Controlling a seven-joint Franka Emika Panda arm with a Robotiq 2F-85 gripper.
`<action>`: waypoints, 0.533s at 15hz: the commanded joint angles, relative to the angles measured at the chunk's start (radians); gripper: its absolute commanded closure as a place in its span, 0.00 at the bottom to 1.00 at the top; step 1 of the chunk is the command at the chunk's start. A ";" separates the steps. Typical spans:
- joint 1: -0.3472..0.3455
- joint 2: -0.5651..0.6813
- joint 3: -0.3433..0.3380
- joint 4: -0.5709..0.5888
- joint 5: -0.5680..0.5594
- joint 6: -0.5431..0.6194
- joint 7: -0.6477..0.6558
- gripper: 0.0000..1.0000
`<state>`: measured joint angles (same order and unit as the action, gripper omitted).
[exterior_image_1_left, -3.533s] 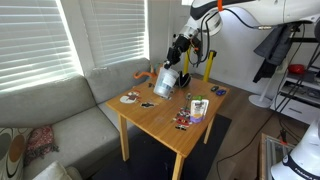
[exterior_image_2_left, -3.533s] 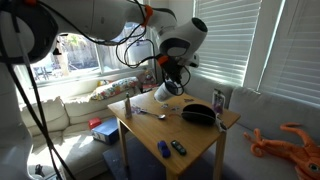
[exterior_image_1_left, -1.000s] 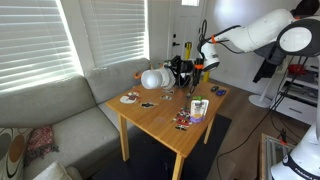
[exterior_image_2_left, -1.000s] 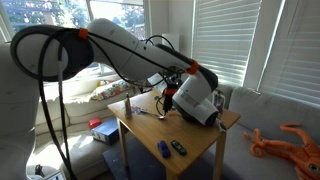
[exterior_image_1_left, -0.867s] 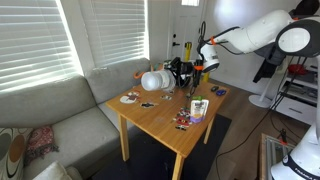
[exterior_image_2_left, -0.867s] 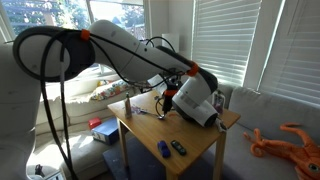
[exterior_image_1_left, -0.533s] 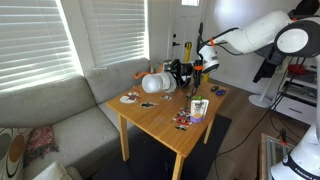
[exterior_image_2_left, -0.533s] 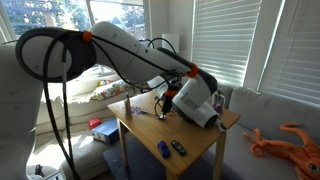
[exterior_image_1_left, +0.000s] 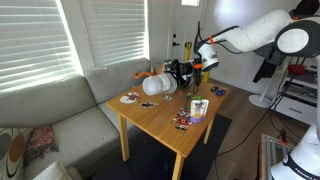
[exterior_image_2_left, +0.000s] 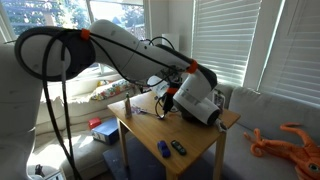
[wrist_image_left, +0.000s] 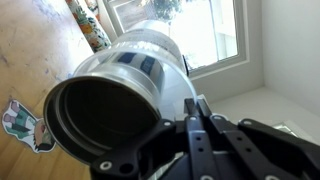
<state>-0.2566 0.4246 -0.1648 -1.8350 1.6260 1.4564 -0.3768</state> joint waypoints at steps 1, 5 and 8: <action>0.036 -0.018 -0.014 0.053 -0.071 0.034 0.073 0.99; 0.053 -0.009 -0.009 0.113 -0.162 0.044 0.128 0.99; 0.060 -0.005 -0.005 0.140 -0.216 0.050 0.140 0.99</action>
<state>-0.2088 0.4169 -0.1655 -1.7354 1.4689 1.4922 -0.2779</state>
